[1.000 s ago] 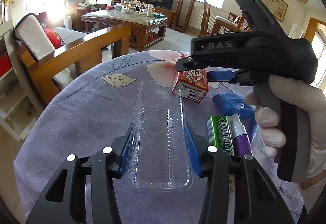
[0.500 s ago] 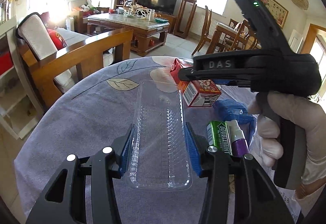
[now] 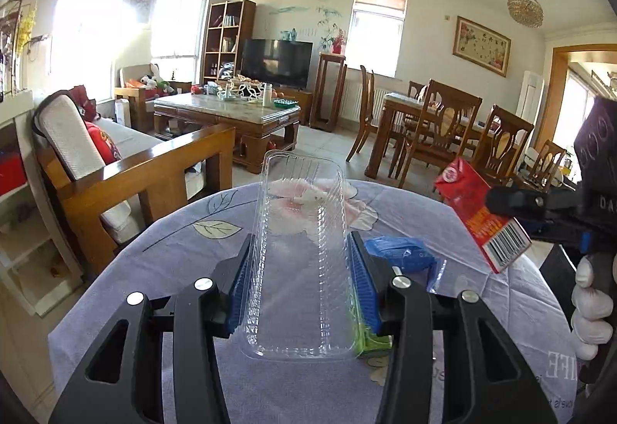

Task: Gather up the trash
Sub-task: 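Carry the plastic tray and red snack box over the black bin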

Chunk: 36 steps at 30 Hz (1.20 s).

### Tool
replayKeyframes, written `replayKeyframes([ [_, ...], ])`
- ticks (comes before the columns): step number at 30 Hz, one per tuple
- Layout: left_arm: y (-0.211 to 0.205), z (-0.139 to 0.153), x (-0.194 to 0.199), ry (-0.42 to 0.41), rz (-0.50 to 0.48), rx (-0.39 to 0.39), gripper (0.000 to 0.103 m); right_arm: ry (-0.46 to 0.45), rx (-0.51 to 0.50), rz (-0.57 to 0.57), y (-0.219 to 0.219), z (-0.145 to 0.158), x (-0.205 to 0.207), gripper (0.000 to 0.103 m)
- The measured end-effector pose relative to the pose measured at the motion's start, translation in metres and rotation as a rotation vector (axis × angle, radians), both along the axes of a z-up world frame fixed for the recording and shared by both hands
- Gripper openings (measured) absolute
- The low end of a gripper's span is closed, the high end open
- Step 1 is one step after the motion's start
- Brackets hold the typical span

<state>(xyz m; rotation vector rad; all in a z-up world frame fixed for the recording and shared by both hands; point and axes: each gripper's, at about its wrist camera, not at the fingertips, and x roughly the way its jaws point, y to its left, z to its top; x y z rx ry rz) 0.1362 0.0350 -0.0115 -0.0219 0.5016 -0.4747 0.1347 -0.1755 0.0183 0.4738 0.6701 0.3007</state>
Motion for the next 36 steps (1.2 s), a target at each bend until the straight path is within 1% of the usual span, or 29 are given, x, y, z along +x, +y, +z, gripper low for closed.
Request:
replayKeyframes([
  [3,-0.017,0.01,-0.022,-0.026,-0.035,-0.006,0.047,-0.047,0.014,-0.02,-0.023,0.002,-0.042,0.053],
  [6,-0.044,0.019,-0.046,-0.052,-0.09,0.01,0.047,-0.081,0.022,-0.045,-0.046,0.003,-0.079,0.053],
  [12,-0.113,0.036,-0.089,-0.085,-0.231,0.064,0.047,-0.142,0.028,-0.125,-0.094,0.008,-0.149,0.054],
  [17,-0.175,0.045,-0.119,-0.109,-0.349,0.086,0.047,-0.191,0.005,-0.236,-0.141,0.013,-0.203,0.054],
  [23,-0.242,0.043,-0.144,-0.115,-0.476,0.09,0.047,-0.229,-0.011,-0.371,-0.202,0.014,-0.265,0.054],
  [29,-0.299,0.033,-0.164,-0.1,-0.588,0.093,0.047,-0.27,-0.003,-0.517,-0.27,0.01,-0.327,0.054],
  [36,-0.359,0.017,-0.194,-0.077,-0.695,0.109,0.047,-0.277,0.026,-0.696,-0.343,-0.009,-0.385,0.054],
])
